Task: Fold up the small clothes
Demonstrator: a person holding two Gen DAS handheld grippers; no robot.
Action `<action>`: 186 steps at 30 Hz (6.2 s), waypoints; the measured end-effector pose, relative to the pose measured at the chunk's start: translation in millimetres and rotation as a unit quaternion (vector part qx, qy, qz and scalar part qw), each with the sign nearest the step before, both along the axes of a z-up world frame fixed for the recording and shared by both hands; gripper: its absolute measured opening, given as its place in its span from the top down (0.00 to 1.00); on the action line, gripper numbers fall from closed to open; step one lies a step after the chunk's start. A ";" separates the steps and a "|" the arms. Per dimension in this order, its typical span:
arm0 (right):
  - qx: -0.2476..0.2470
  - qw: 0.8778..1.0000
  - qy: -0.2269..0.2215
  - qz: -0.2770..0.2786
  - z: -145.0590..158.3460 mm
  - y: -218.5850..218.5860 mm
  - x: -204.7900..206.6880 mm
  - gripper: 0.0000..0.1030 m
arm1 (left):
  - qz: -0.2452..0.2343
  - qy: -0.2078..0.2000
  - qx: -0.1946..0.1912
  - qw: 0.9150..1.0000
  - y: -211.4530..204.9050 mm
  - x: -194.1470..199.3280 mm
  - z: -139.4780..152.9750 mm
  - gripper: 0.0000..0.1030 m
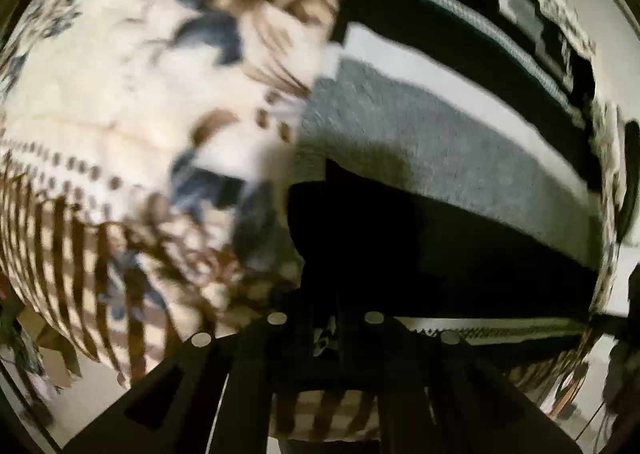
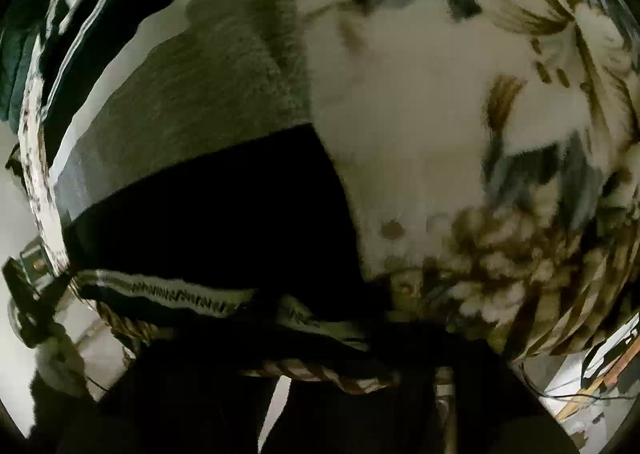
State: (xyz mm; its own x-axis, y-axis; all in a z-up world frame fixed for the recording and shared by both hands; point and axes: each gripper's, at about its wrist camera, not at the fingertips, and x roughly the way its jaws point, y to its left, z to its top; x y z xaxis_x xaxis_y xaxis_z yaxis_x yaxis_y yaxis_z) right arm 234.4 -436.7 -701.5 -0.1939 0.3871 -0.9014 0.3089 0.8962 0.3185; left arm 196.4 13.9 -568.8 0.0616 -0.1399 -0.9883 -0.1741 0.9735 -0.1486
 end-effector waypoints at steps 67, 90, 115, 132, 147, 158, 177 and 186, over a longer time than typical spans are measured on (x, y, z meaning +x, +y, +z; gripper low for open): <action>-0.065 0.990 -0.106 0.070 94.8 -102.1 170.8 0.32 | -0.169 -0.005 -0.016 0.985 -359.8 14.1 46.4 0.51; 0.179 0.975 -0.124 -0.053 13.2 -121.1 441.1 0.32 | -0.137 -0.042 -0.010 0.990 -403.9 9.1 52.9 0.99; 0.065 0.969 -0.208 0.118 197.2 114.3 500.9 0.96 | 0.089 -0.132 -0.071 0.985 -175.8 -13.5 139.6 0.99; -0.103 0.948 -0.199 0.228 117.2 450.8 519.0 0.96 | 0.222 -0.093 -0.117 0.964 66.3 -39.7 11.4 0.99; -0.012 0.958 -0.178 0.224 131.3 394.5 368.1 0.41 | 0.173 -0.058 -0.200 0.963 96.7 -45.1 -10.4 0.51; 0.025 0.988 0.009 0.151 5.4 259.5 62.1 0.53 | 0.127 -0.024 -0.147 0.981 59.2 -35.5 -23.3 0.96; 0.032 0.985 -0.169 -0.010 69.5 142.1 264.1 0.44 | 0.073 -0.165 -0.176 0.968 46.2 294.8 56.3 0.40; -0.003 0.978 -0.204 -0.043 54.0 132.6 449.0 0.41 | -0.051 -0.150 -0.131 0.979 -6.1 448.7 0.8 0.95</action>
